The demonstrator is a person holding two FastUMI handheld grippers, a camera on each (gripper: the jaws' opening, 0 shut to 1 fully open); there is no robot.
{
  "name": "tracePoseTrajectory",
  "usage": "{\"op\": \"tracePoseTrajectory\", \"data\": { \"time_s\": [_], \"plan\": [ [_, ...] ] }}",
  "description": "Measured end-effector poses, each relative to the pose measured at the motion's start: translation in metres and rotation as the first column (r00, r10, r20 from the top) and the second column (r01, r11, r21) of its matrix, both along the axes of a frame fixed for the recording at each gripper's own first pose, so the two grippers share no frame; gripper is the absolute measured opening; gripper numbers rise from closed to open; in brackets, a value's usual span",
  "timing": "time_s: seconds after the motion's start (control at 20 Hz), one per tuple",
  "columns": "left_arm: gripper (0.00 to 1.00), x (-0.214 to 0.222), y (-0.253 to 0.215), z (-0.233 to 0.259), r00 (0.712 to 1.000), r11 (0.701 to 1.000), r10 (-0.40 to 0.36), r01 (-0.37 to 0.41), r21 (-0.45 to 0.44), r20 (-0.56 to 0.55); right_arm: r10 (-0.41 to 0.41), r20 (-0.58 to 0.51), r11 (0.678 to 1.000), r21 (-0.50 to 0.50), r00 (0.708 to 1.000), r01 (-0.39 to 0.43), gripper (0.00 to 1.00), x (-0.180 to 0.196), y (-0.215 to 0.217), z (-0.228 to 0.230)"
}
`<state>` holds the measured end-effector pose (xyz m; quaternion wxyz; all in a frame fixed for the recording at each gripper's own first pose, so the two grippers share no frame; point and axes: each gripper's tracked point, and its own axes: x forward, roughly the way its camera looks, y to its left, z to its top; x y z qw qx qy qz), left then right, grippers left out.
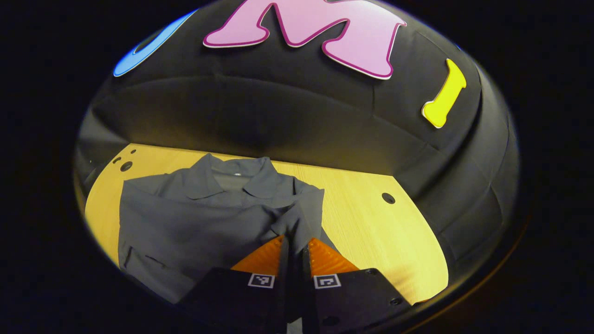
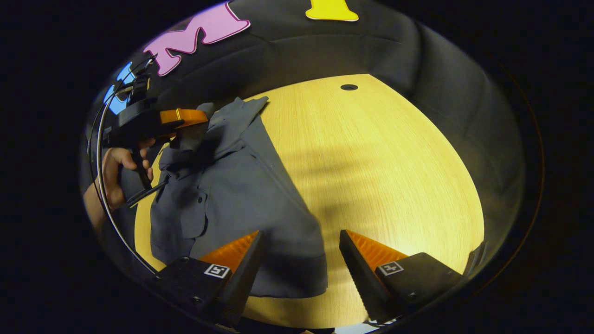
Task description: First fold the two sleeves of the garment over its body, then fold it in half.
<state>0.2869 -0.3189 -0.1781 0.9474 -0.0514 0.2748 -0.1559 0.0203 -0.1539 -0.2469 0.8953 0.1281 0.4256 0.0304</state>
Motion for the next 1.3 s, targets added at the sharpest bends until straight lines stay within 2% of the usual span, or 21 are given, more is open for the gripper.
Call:
{"op": "tracePoseTrajectory", "data": {
  "time_s": [0.05,0.1,0.15,0.25,0.3,0.35,0.4,0.5,0.55,0.6,0.65,0.8,0.9,0.95,1.1,1.3],
  "plan": [
    [0.17,0.000,0.004,-0.001,1.000,1.000,0.013,-0.013,0.000,-0.003,0.003,-0.004,1.000,0.007,1.000,-0.003,0.99,-0.002,0.003,-0.002],
    [0.31,-0.003,0.006,0.001,1.000,1.000,0.016,-0.017,-0.020,-0.007,0.008,-0.007,1.000,0.007,1.000,-0.008,0.99,-0.004,0.005,-0.003],
    [0.19,-0.006,0.007,0.004,1.000,0.998,0.014,-0.015,-0.056,-0.010,0.018,-0.012,1.000,0.003,1.000,-0.018,0.99,-0.006,0.006,-0.005],
    [0.53,-0.018,0.012,0.015,1.000,0.994,-0.001,0.001,-0.109,-0.001,0.030,-0.017,0.999,-0.013,0.999,-0.030,0.99,-0.006,0.006,-0.009],
    [0.70,-0.024,0.023,0.021,1.000,0.995,0.001,0.001,-0.102,0.016,0.030,-0.019,0.999,-0.017,0.999,-0.031,0.99,-0.006,0.005,-0.011],
    [0.77,-0.029,0.037,0.024,0.999,0.997,0.011,-0.008,-0.078,0.034,0.031,-0.023,0.999,-0.019,0.999,-0.031,0.99,-0.004,0.005,-0.012],
    [0.95,-0.038,0.054,0.028,0.999,0.999,0.018,-0.016,-0.052,0.047,0.027,-0.027,0.999,-0.025,0.999,-0.028,0.99,-0.004,0.003,-0.014],
    [0.97,-0.062,0.092,0.031,0.997,0.999,0.033,-0.033,-0.009,0.063,0.016,-0.036,1.000,-0.023,0.999,-0.017,0.99,-0.003,-0.001,-0.017],
    [0.92,-0.077,0.113,0.027,0.997,0.999,0.043,-0.044,0.011,0.062,0.014,-0.044,1.000,-0.021,0.999,-0.015,0.99,-0.003,-0.002,-0.019],
    [0.96,-0.092,0.134,0.022,0.997,0.998,0.054,-0.056,0.036,0.055,0.013,-0.054,1.000,-0.020,0.998,-0.014,0.99,-0.004,-0.003,-0.022],
    [0.96,-0.106,0.158,0.013,0.996,0.995,0.073,-0.076,0.068,0.045,0.010,-0.066,1.000,-0.020,0.998,-0.012,0.99,-0.005,-0.003,-0.025],
    [0.96,-0.154,0.225,-0.018,0.990,0.983,0.142,-0.139,0.121,-0.021,0.009,-0.094,1.000,-0.022,0.996,-0.011,0.99,-0.011,-0.002,-0.036],
    [0.96,-0.183,0.266,-0.041,0.979,0.970,0.195,-0.183,0.158,-0.067,0.019,-0.085,0.998,-0.061,0.996,-0.024,0.99,-0.009,-0.004,-0.039],
    [0.96,-0.197,0.285,-0.052,0.972,0.964,0.218,-0.201,0.171,-0.085,0.026,-0.090,0.998,-0.063,0.996,-0.032,0.96,-0.012,-0.002,-0.040],
    [0.96,-0.232,0.319,-0.077,0.954,0.952,0.269,-0.242,0.186,-0.135,0.046,-0.102,0.997,-0.057,0.994,-0.052,0.99,-0.016,0.010,-0.039],
    [0.96,-0.264,0.338,-0.104,0.941,0.945,0.287,-0.248,0.213,-0.178,0.096,-0.120,0.991,-0.078,0.988,-0.106,0.99,-0.027,0.038,-0.040]
  ]
}}
